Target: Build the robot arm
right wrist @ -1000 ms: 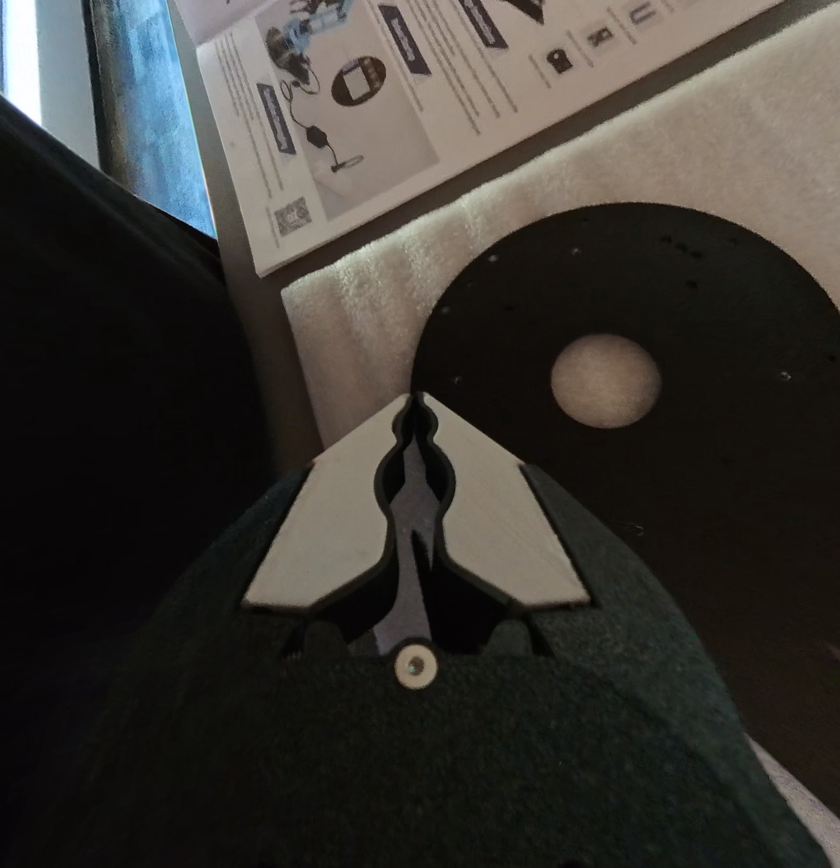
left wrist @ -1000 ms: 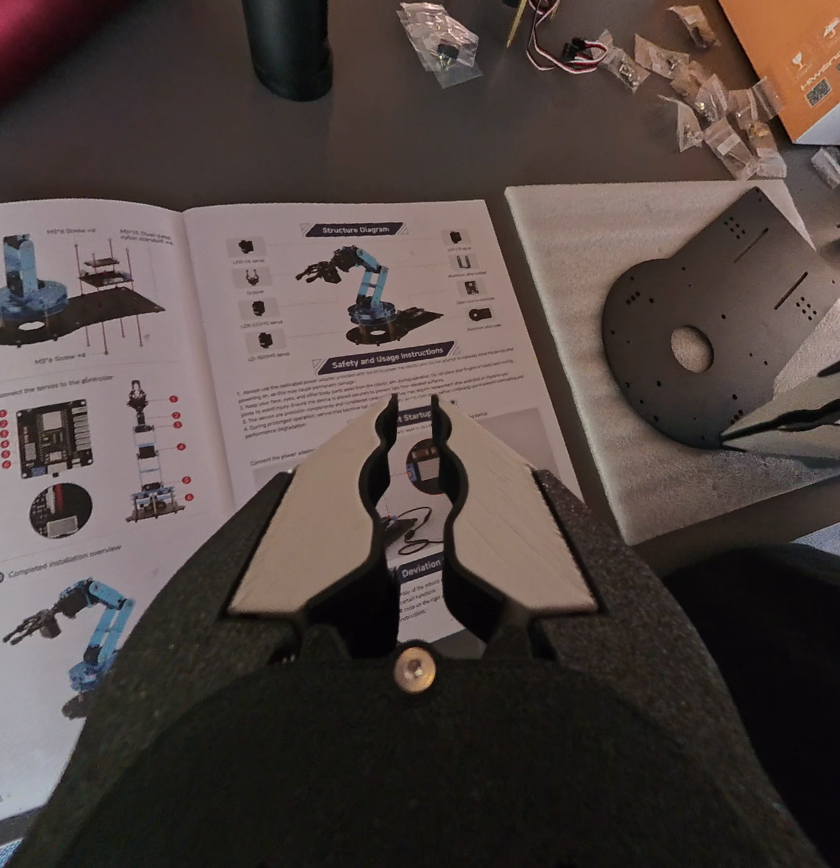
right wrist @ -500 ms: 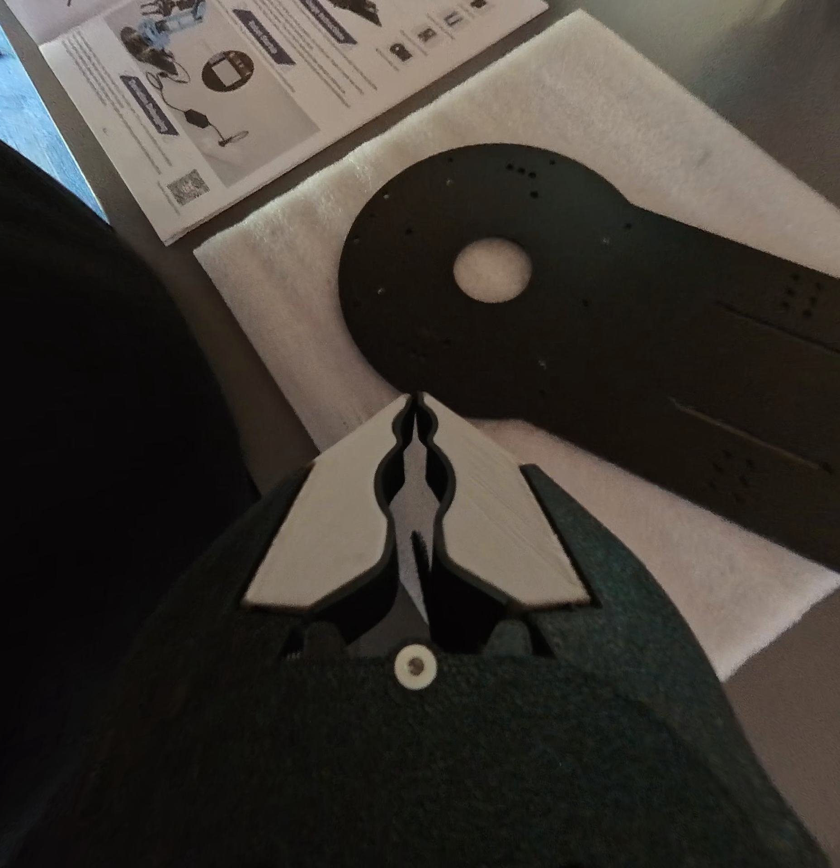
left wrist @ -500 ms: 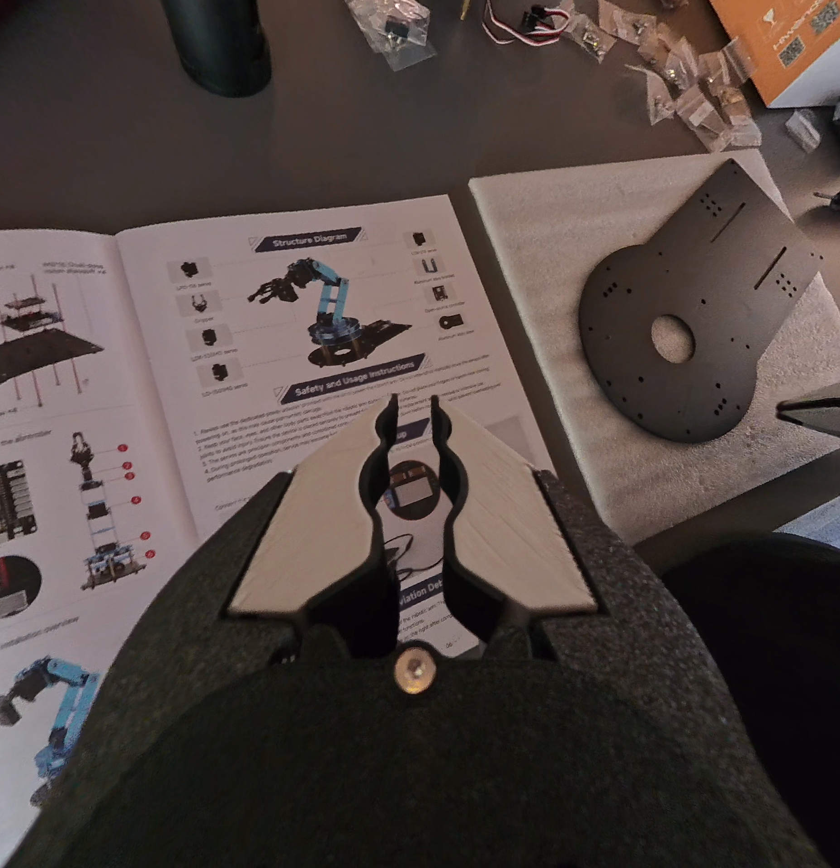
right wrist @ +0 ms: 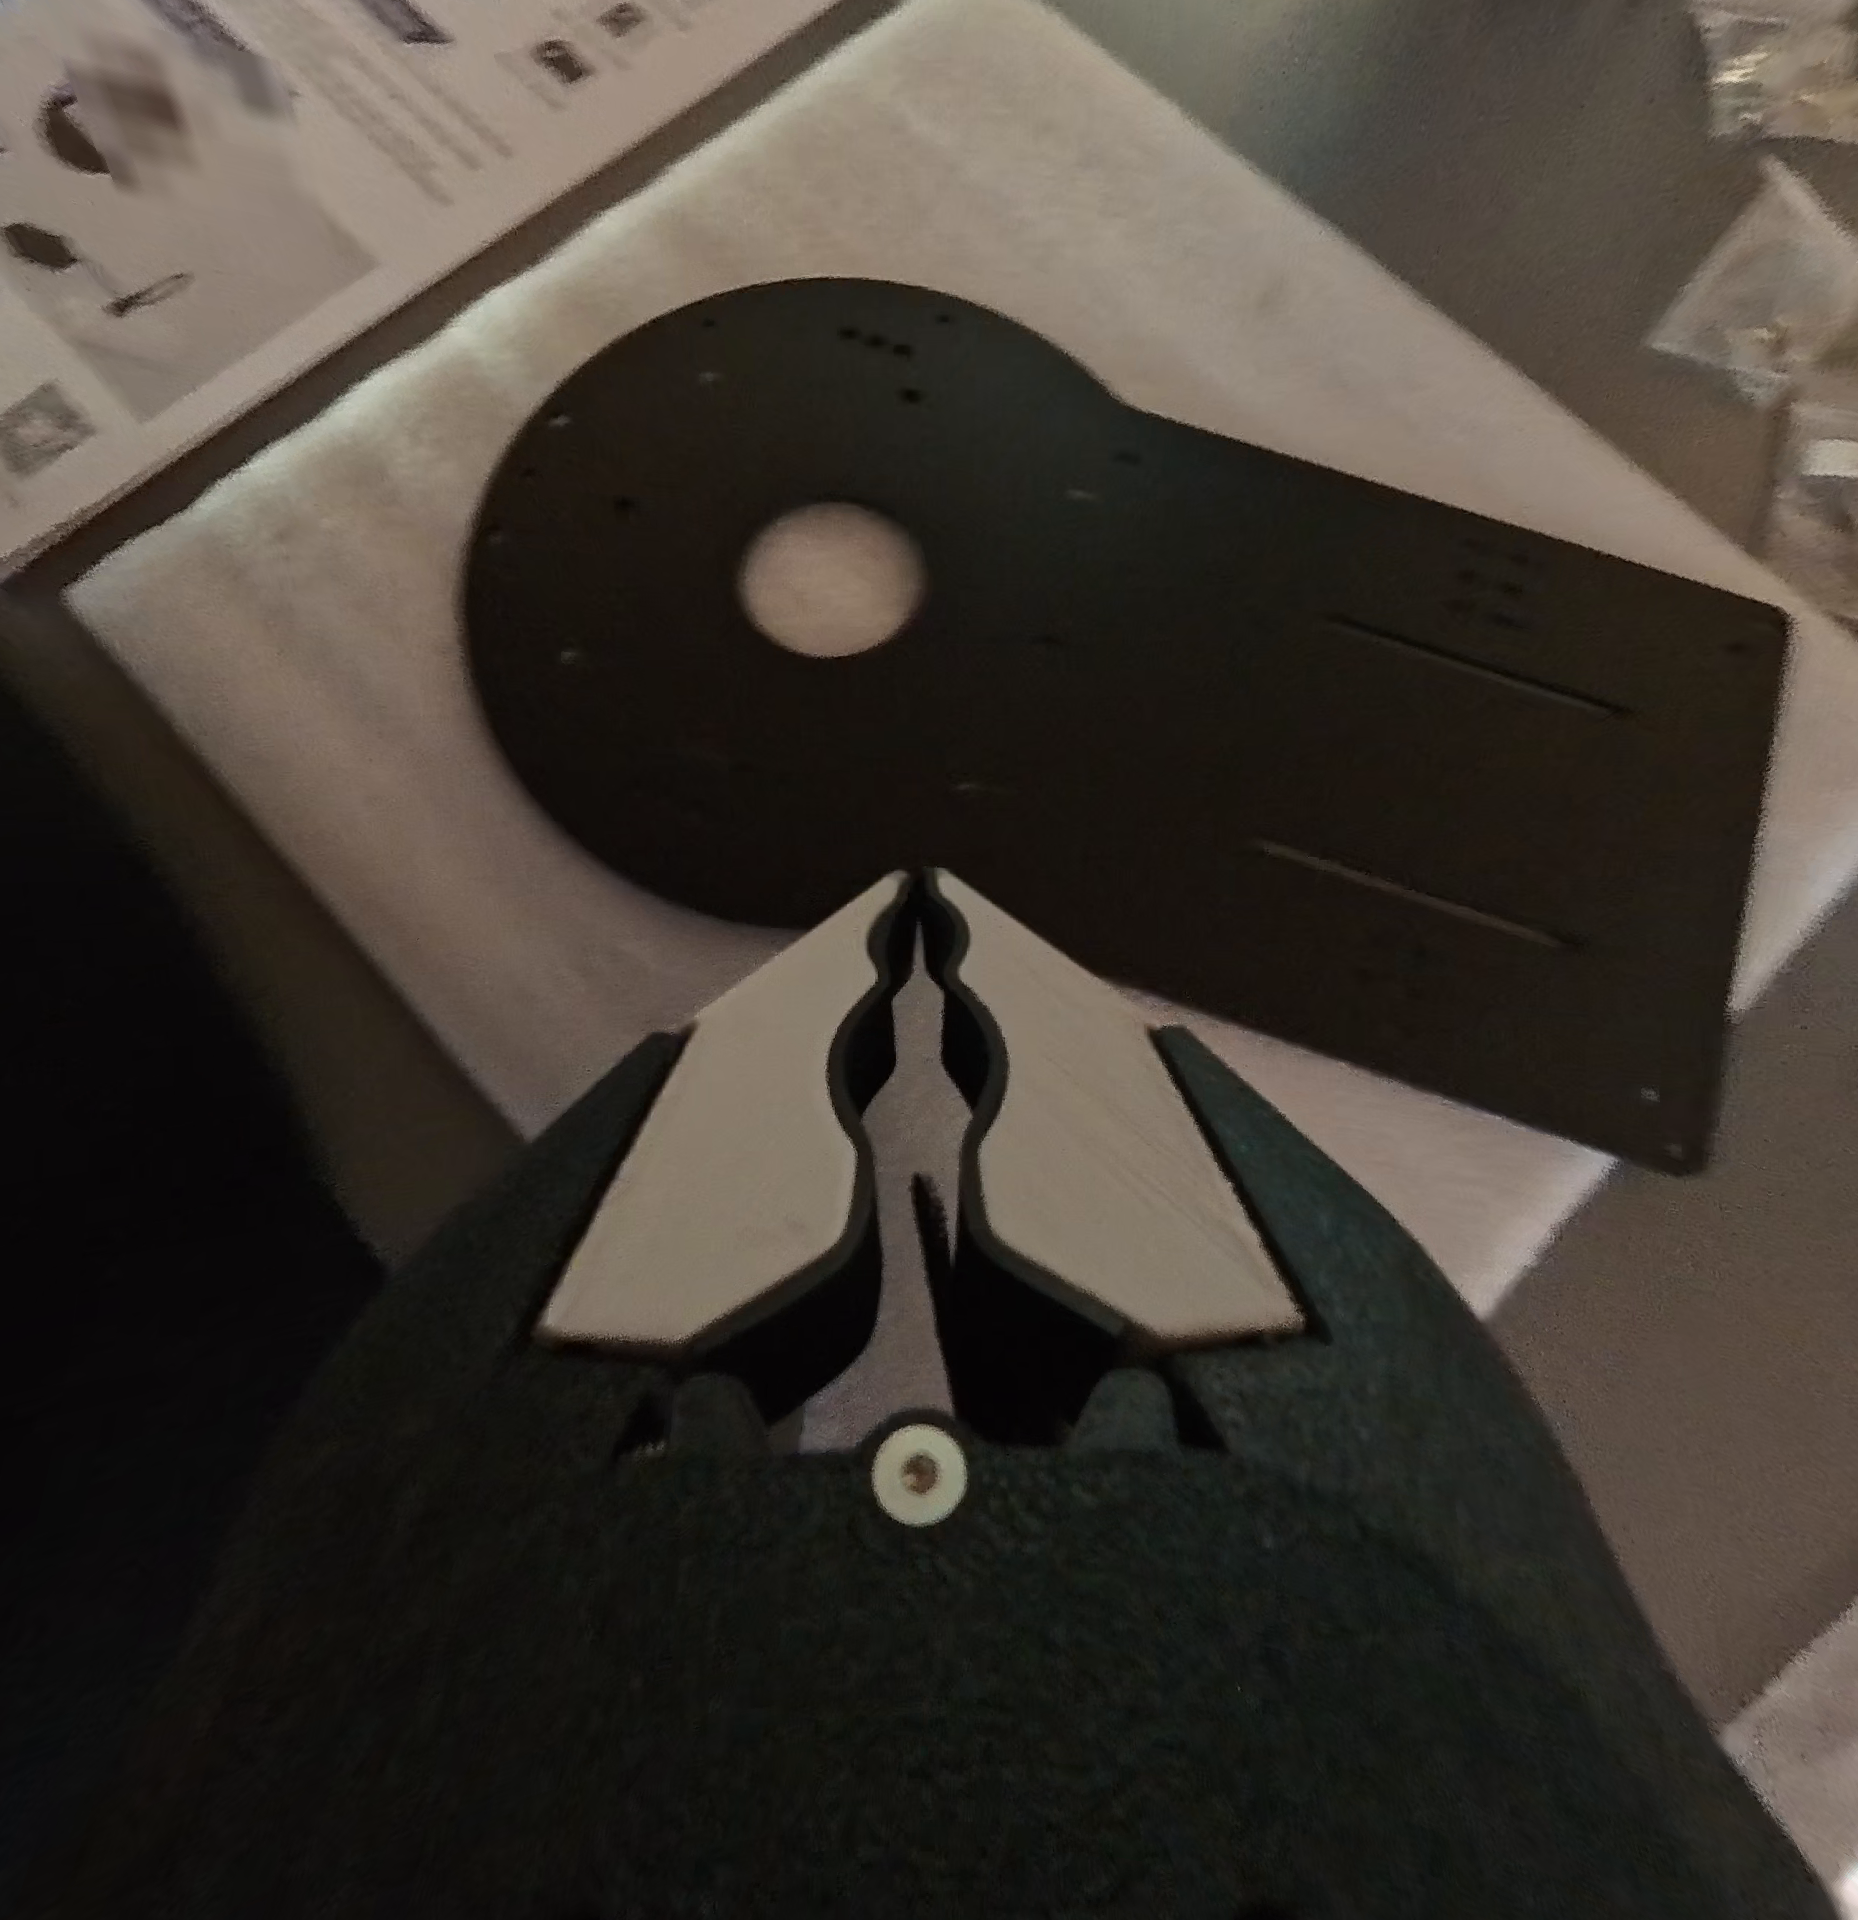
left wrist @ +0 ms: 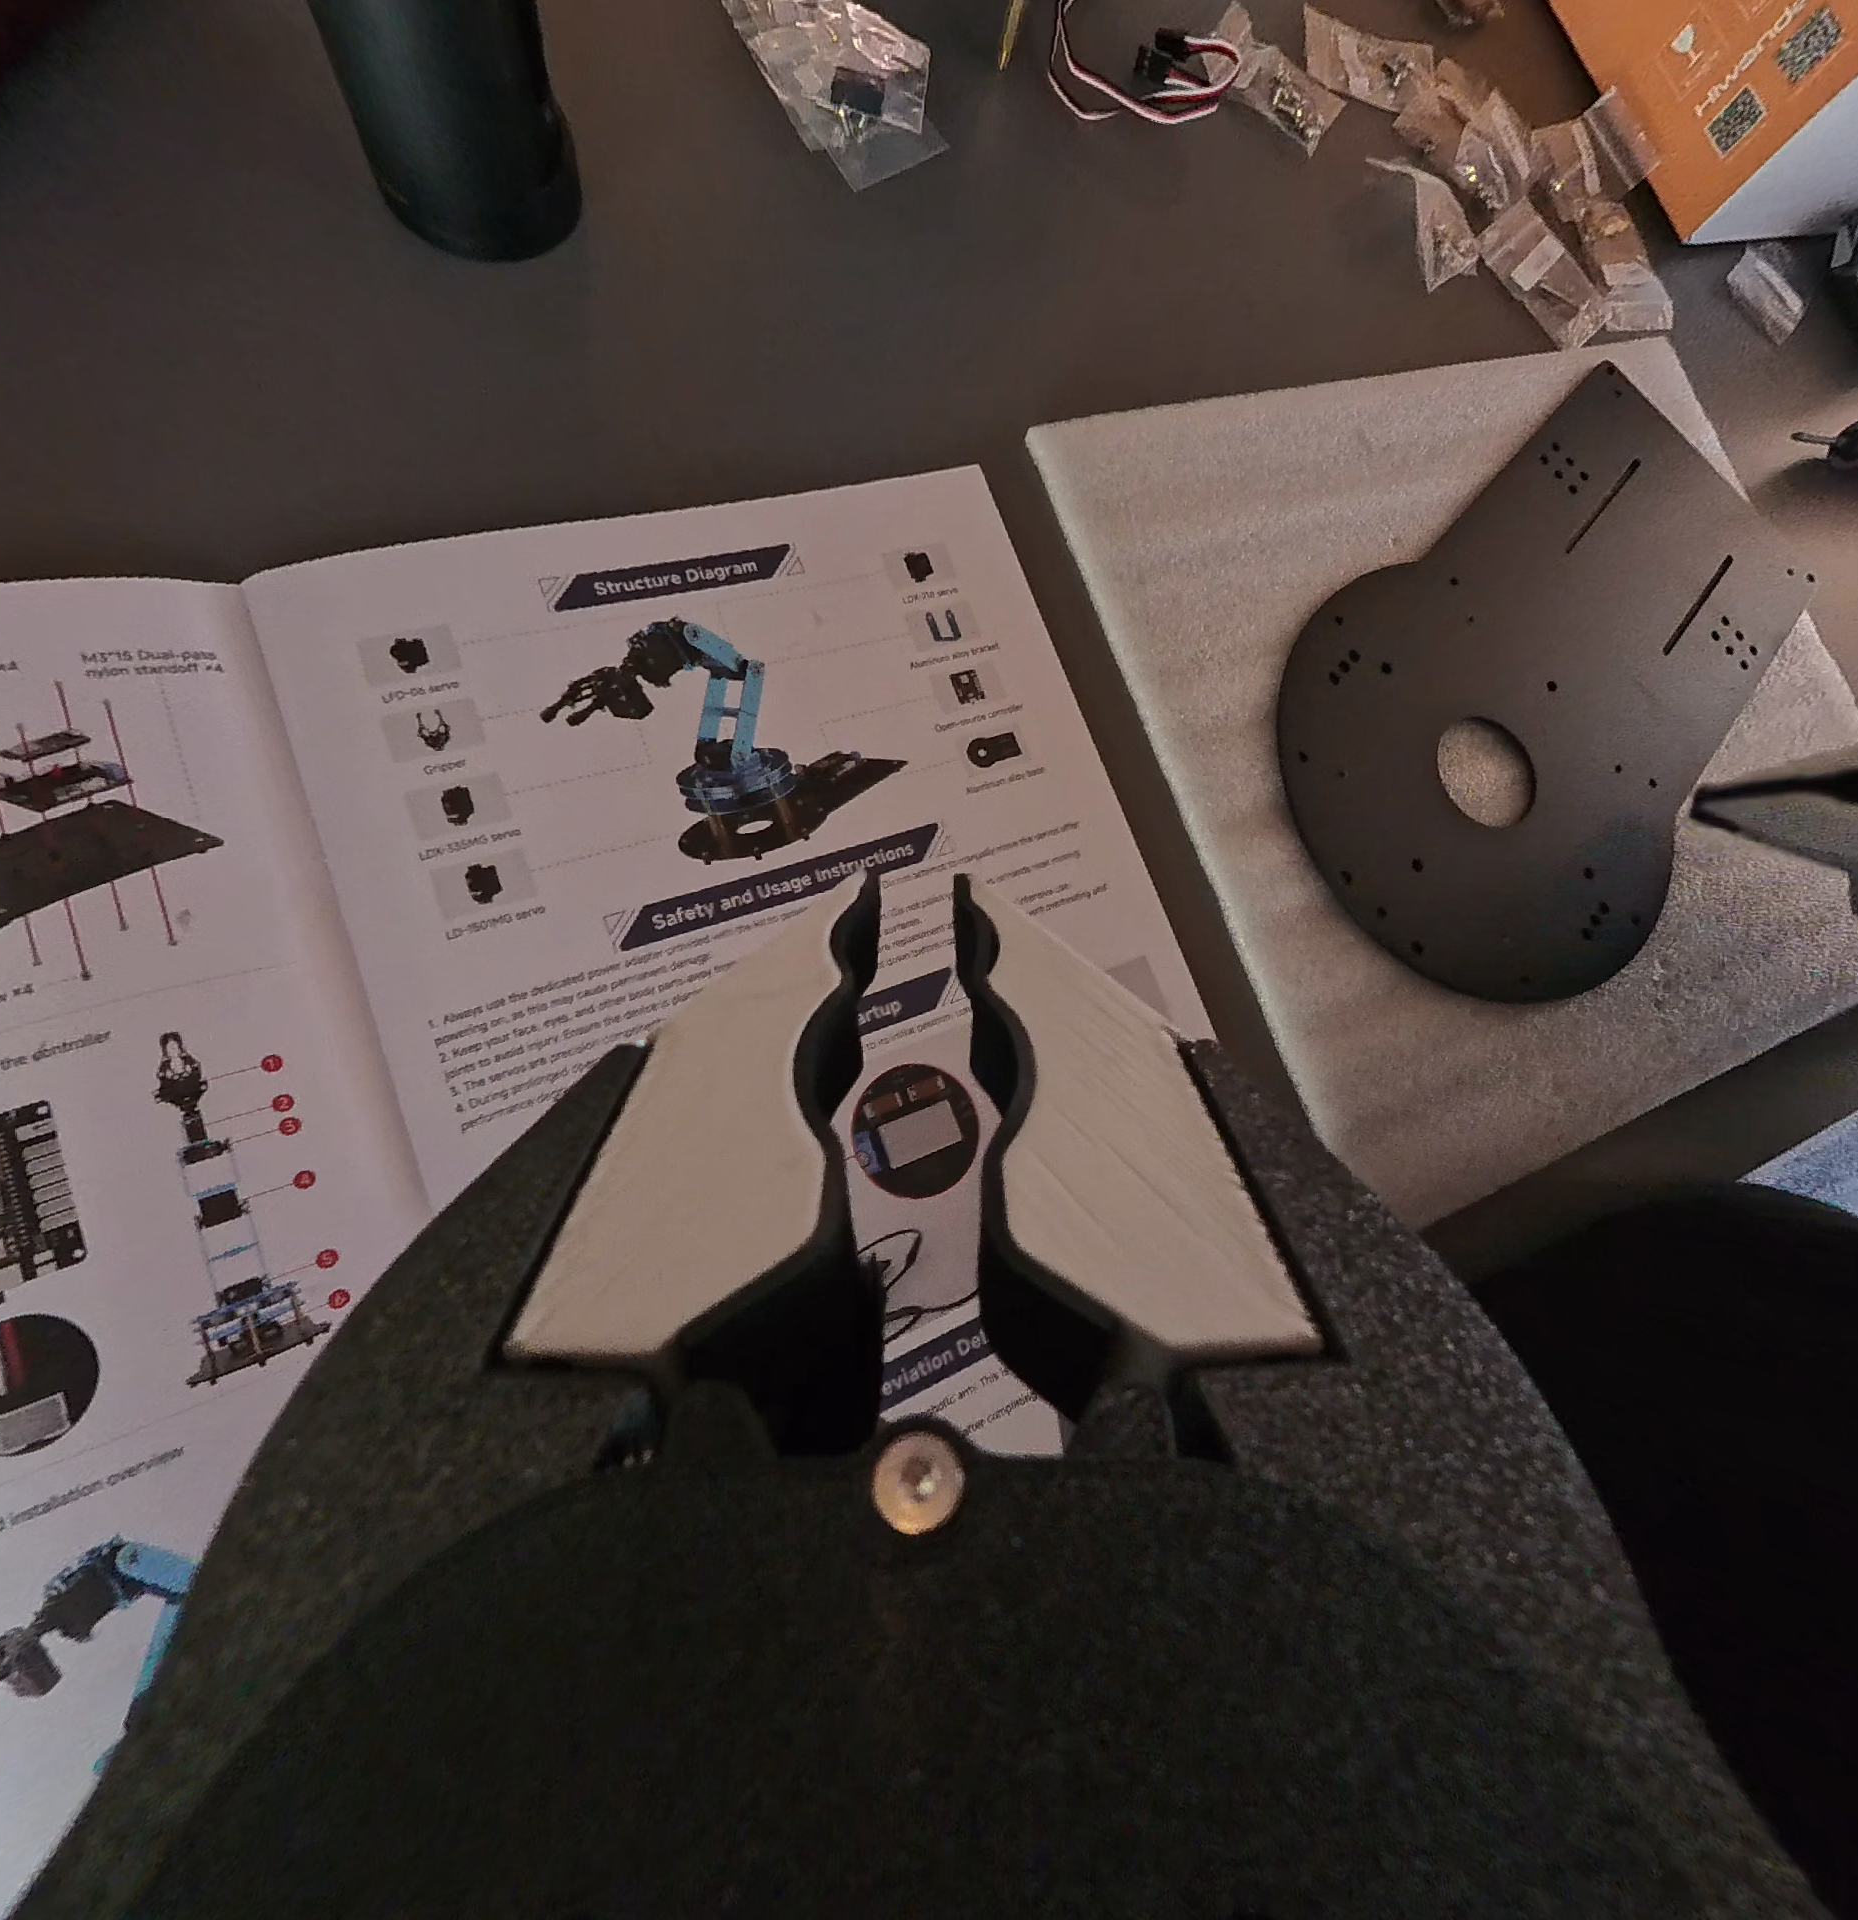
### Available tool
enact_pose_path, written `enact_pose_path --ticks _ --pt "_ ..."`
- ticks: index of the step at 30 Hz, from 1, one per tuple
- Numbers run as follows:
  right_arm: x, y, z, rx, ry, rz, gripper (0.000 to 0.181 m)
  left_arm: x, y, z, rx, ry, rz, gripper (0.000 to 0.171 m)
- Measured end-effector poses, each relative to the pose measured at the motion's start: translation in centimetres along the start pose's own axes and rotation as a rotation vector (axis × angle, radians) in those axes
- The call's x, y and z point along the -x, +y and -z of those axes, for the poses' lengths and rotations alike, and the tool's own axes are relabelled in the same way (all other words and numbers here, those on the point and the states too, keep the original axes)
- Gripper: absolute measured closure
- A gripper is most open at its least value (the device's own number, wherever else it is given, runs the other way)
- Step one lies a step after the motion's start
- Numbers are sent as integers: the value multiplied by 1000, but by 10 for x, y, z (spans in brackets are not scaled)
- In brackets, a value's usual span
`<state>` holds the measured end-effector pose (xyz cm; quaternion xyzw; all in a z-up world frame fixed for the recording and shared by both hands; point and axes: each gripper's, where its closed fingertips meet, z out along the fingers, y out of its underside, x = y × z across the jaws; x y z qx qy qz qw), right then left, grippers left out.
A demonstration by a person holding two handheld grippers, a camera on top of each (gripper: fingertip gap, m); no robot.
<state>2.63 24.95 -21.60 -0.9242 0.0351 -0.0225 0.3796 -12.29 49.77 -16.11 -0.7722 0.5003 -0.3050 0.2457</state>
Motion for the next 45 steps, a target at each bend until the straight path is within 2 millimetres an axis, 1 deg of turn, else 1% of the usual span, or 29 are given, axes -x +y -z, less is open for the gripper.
enact_pose_path --ticks 1,4,10,15,18,20,21,22,25,28,31,36,40,43,45 --pt "-7 -1 -1 -3 17 -4 181 -1 0 -1 1 2 -3 158" --pt "-14 -1 -9 7 30 -3 181 -3 -2 -1 0 3 -12 158" --pt "-14 0 -12 5 3 -17 181 1 -2 2 -9 -10 8 158" --pt "-14 0 -12 4 1 -31 181 -1 0 4 -13 -20 1 158" --pt "-14 0 -12 17 5 -16 181 4 7 10 -8 -39 25 158" --pt "-14 1 -12 29 1 -18 181 12 13 16 -8 -62 40 158" --pt "-13 1 -12 33 0 -18 181 19 16 21 -9 -85 37 158" --pt "-13 1 -13 36 -1 -18 181 31 19 28 -11 -122 27 159" --pt "-13 1 -13 55 -21 -58 181 82 32 52 -8 -266 26 158" --pt "-13 2 -13 97 -45 -67 181 130 43 79 -14 -358 86 158" --pt "-13 2 -13 143 -59 -54 181 165 45 100 -57 -416 138 158" --pt "-13 2 -14 197 -69 -83 181 223 55 124 -83 -553 159 159" --pt "-13 2 -14 229 -53 -88 181 253 62 130 -105 -554 214 158" --pt "-13 2 -14 266 -23 -94 181 266 51 134 -177 -542 195 159" --pt "-13 2 -14 288 -1 -93 181 269 45 130 -191 -511 178 159"
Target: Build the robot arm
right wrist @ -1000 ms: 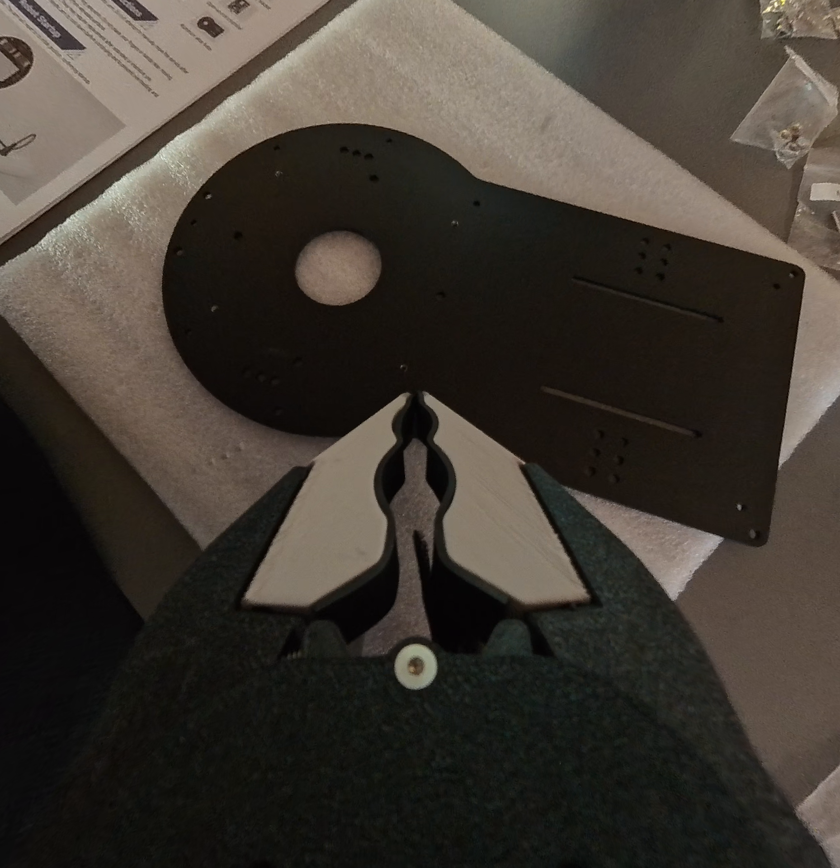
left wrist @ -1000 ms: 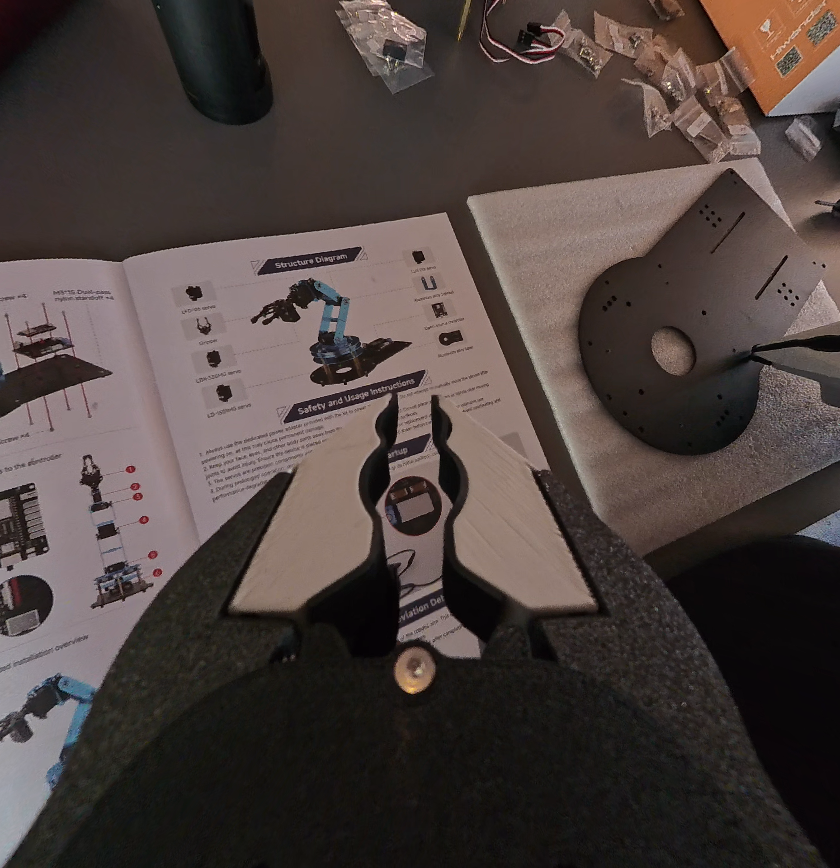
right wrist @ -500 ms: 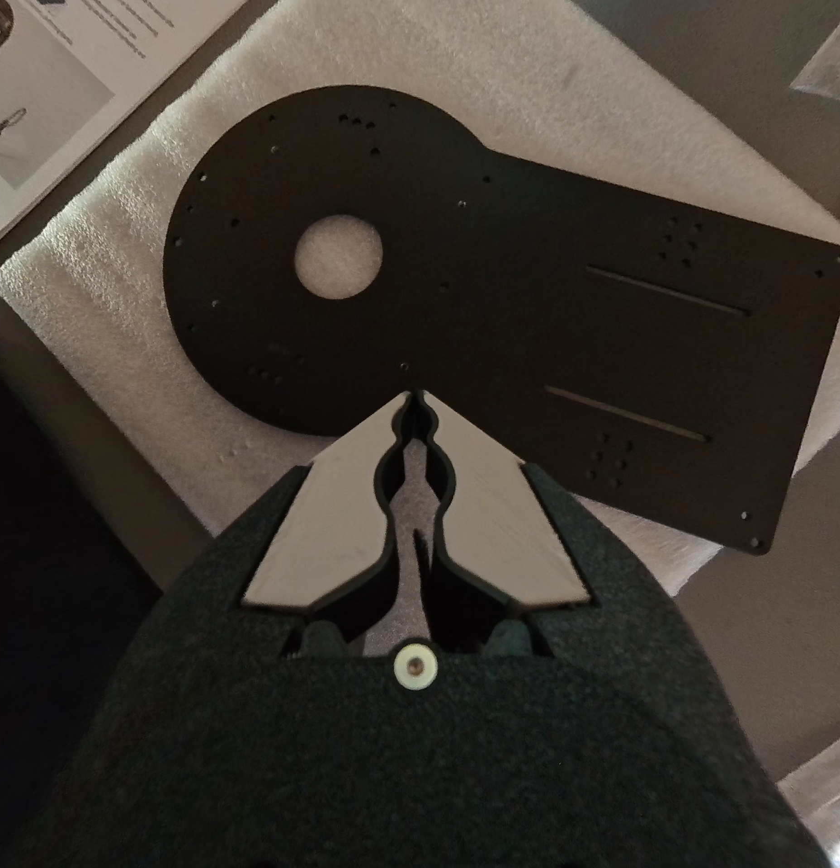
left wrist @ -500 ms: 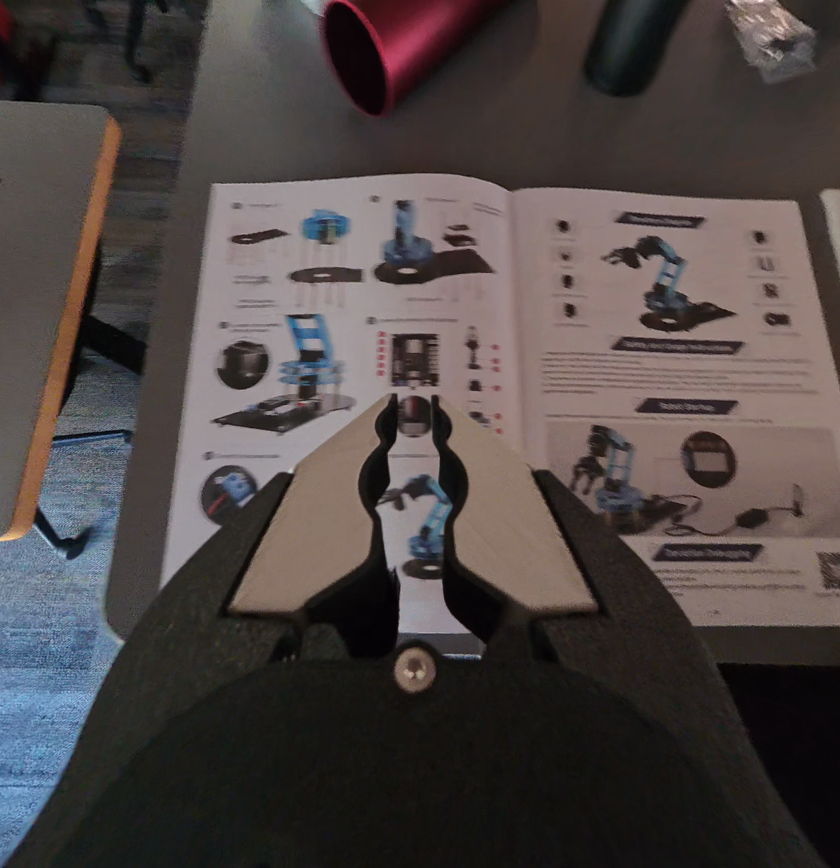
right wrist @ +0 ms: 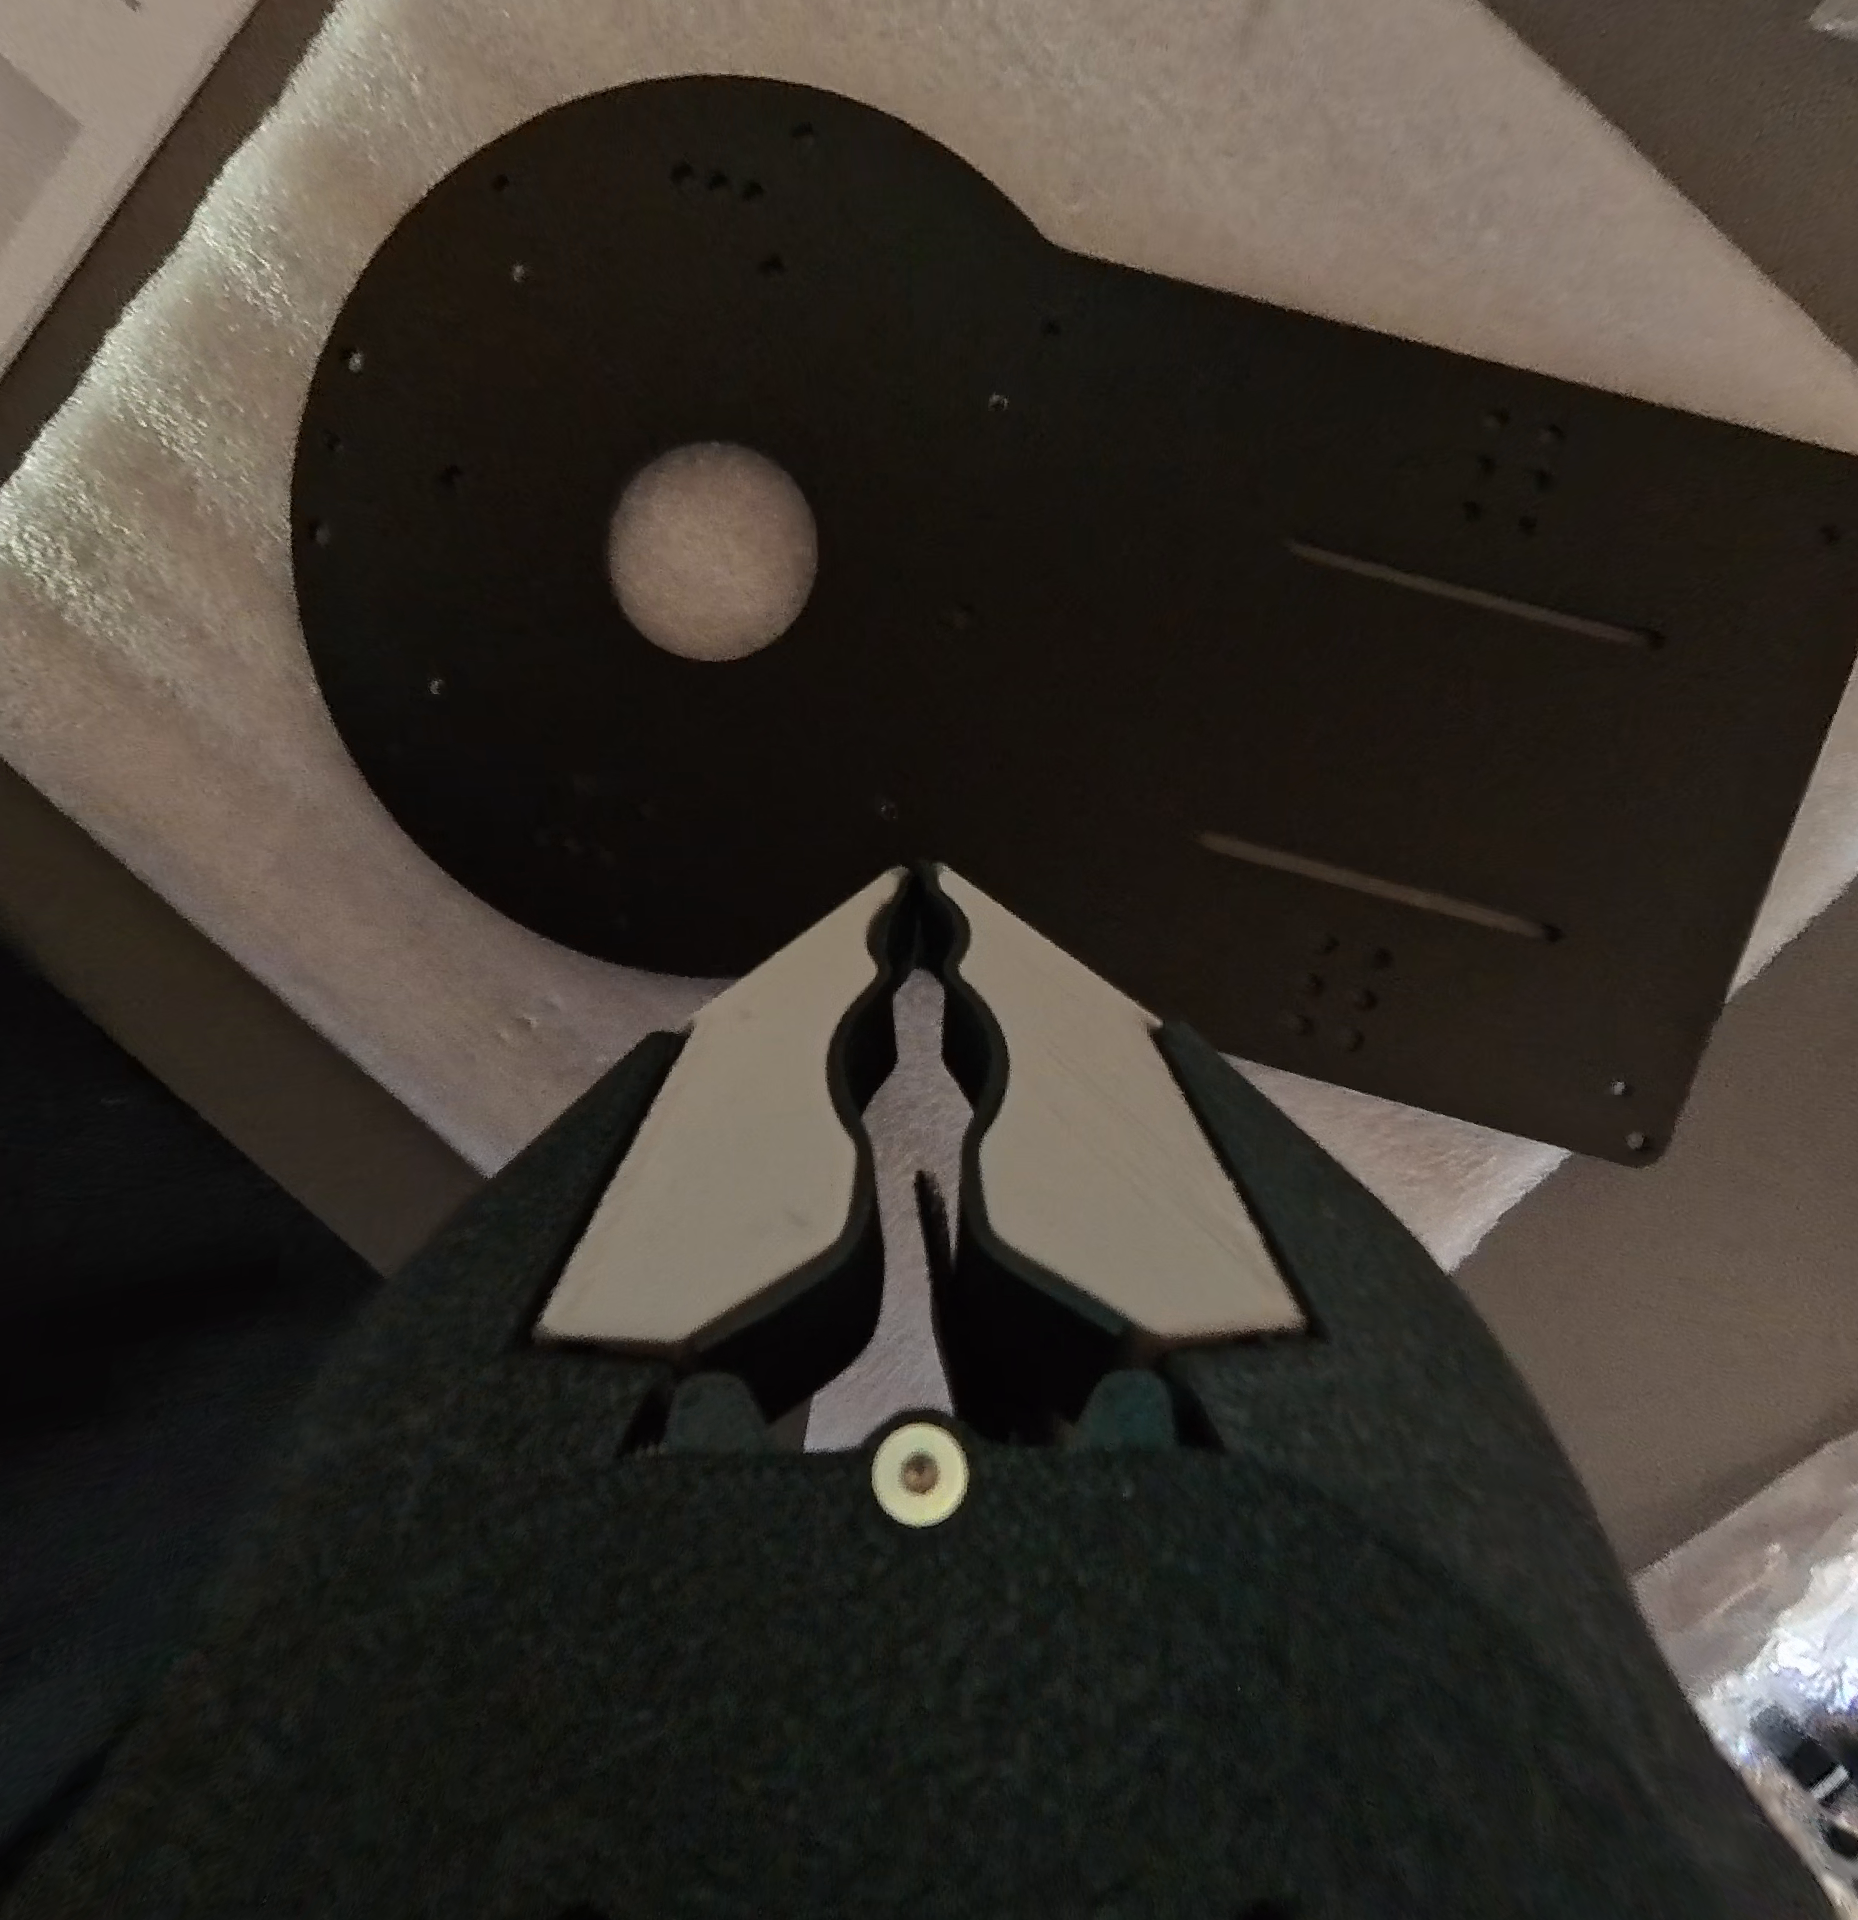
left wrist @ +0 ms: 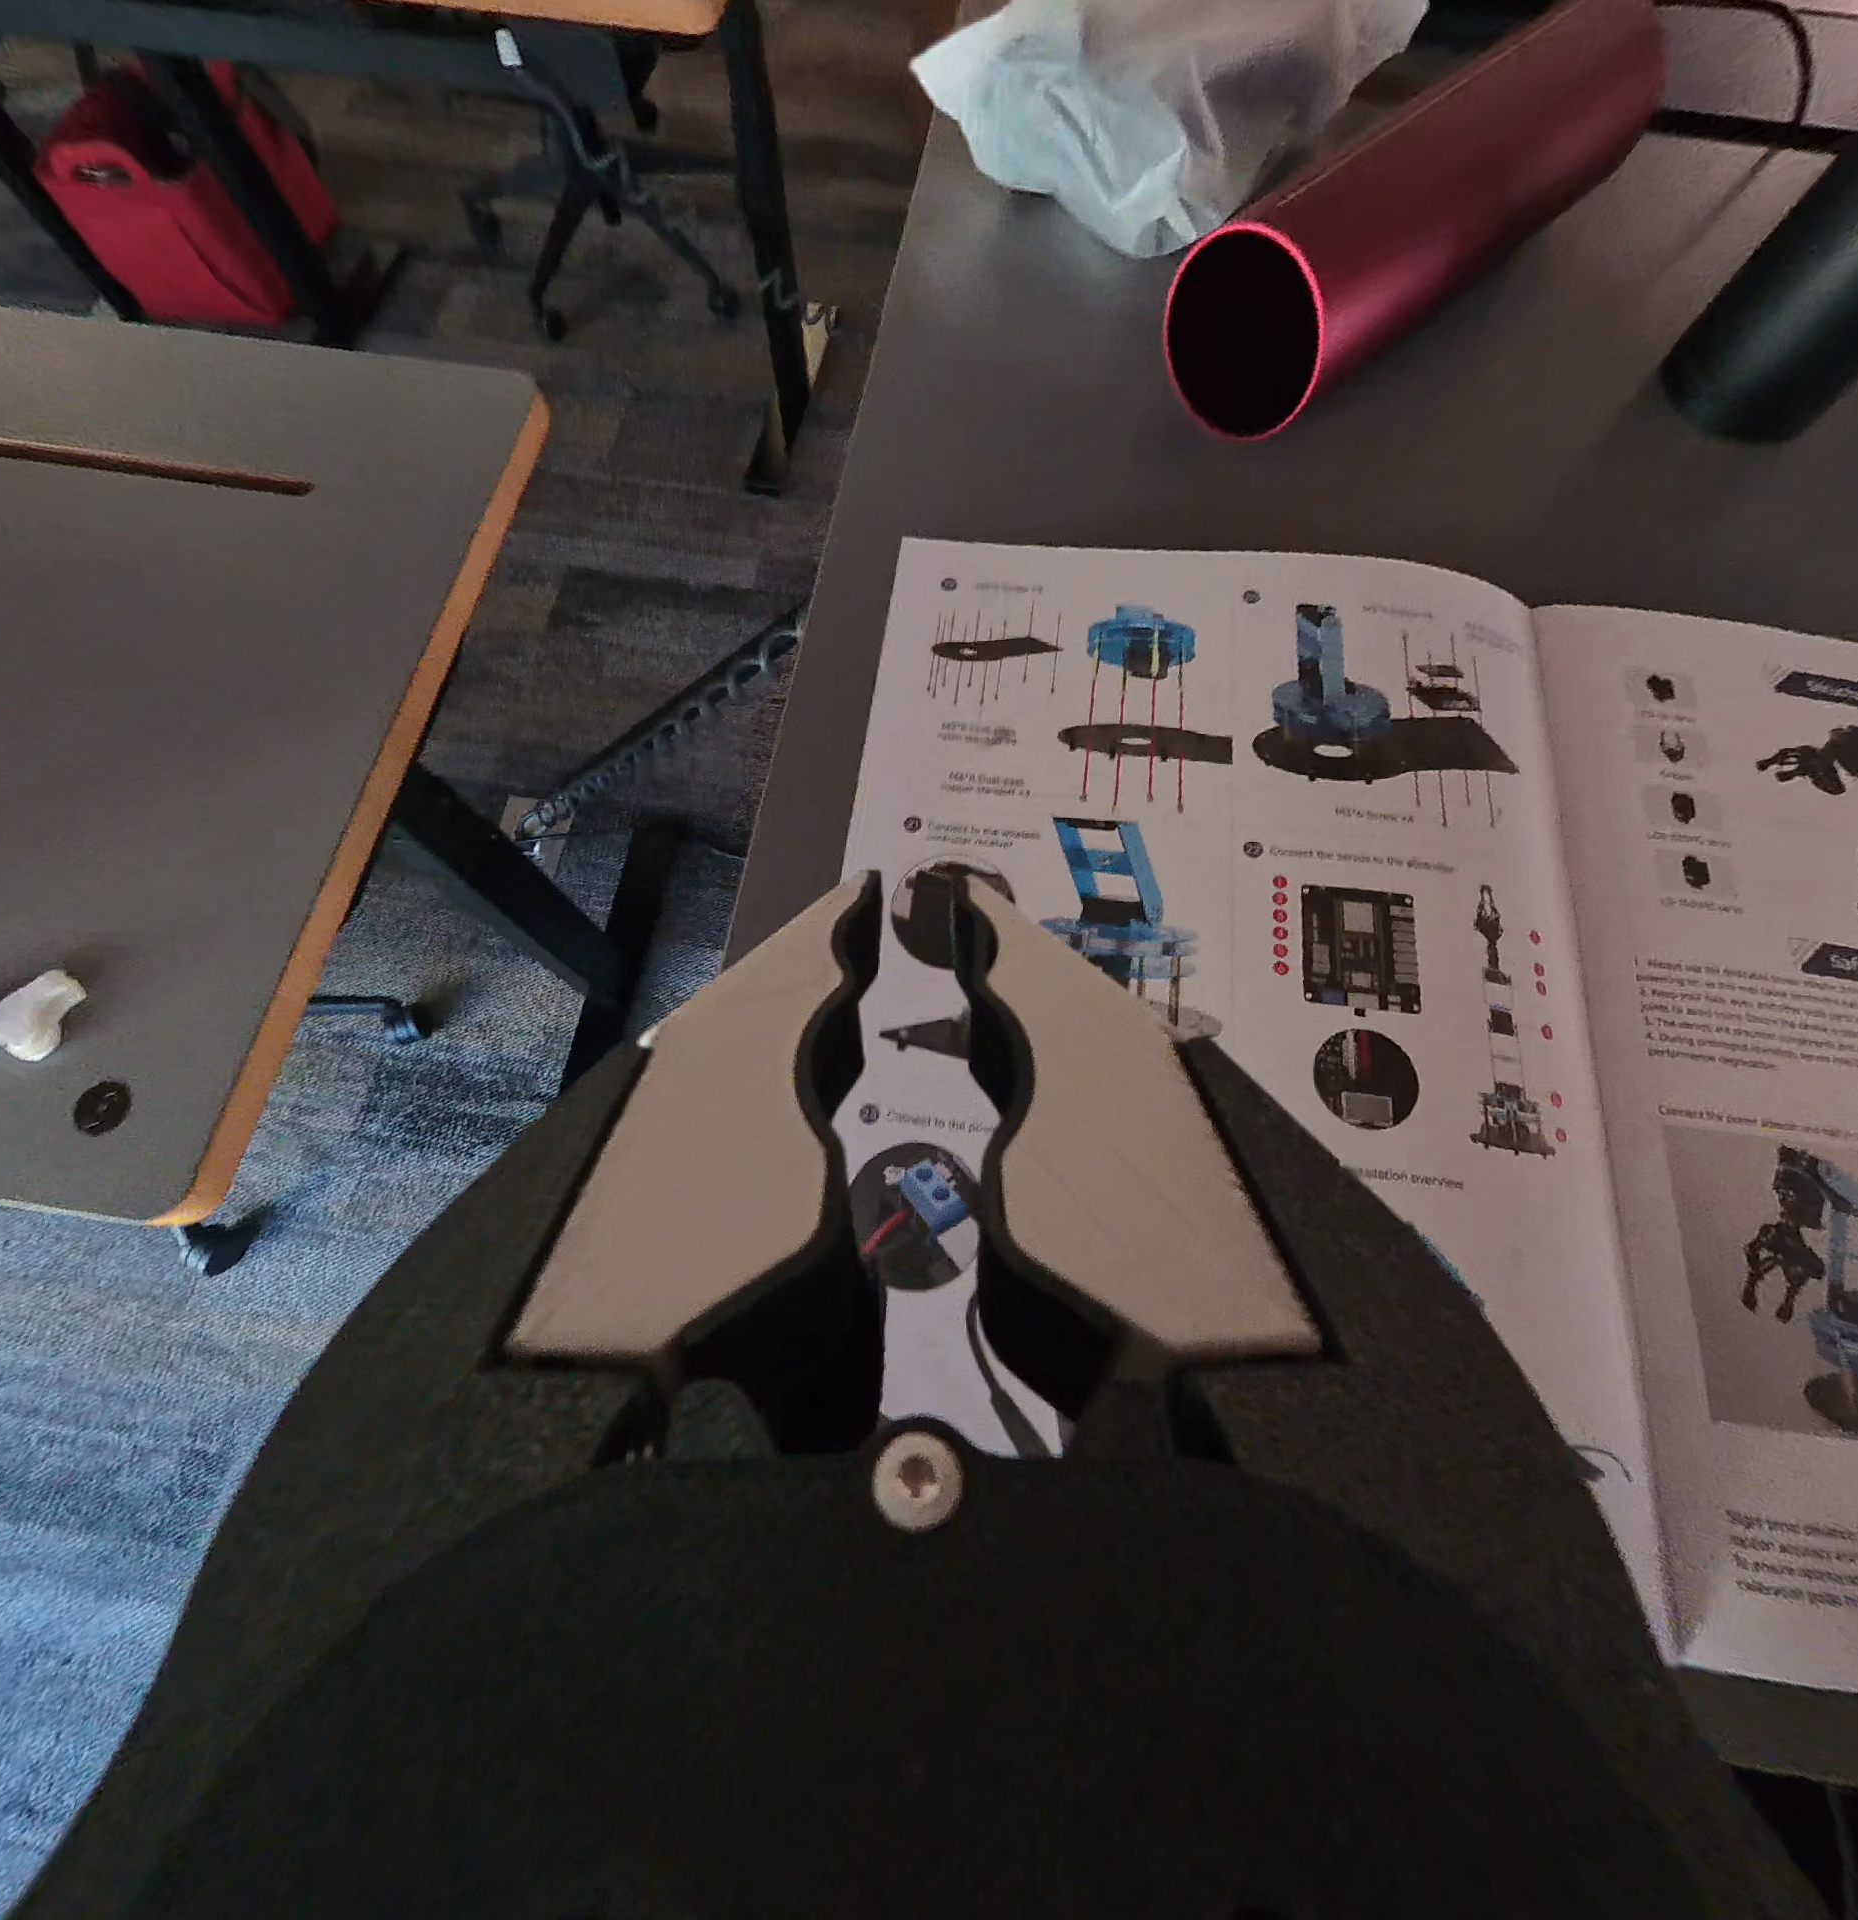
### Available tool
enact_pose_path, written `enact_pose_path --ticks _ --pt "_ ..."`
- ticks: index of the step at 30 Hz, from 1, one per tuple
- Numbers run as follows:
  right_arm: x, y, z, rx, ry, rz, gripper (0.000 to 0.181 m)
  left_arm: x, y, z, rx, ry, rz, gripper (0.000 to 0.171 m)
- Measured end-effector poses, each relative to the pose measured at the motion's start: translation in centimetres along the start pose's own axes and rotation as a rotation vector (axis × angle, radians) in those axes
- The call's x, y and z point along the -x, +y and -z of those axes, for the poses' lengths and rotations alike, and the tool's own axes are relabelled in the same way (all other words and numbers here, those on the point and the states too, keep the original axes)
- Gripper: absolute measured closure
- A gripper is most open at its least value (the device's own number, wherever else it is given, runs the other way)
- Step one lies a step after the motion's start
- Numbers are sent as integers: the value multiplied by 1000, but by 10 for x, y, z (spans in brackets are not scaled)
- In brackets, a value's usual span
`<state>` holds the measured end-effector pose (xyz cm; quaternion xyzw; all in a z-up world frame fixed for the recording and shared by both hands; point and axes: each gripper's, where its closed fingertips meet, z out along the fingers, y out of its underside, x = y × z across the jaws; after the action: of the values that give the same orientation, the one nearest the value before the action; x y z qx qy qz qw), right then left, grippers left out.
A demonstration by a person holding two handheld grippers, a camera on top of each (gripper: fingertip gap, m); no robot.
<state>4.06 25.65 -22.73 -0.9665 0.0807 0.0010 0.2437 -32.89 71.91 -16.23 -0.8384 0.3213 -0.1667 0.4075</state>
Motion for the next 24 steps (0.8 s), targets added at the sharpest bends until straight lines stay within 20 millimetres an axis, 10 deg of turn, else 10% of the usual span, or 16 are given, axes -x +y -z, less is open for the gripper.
enact_pose_path --ticks 10,24 --pt "0 0 0 29 111 -31 181 -3 9 -29 41 128 22 159" --pt "0 1 1 60 172 -35 181 14 14 -17 44 128 21 159"
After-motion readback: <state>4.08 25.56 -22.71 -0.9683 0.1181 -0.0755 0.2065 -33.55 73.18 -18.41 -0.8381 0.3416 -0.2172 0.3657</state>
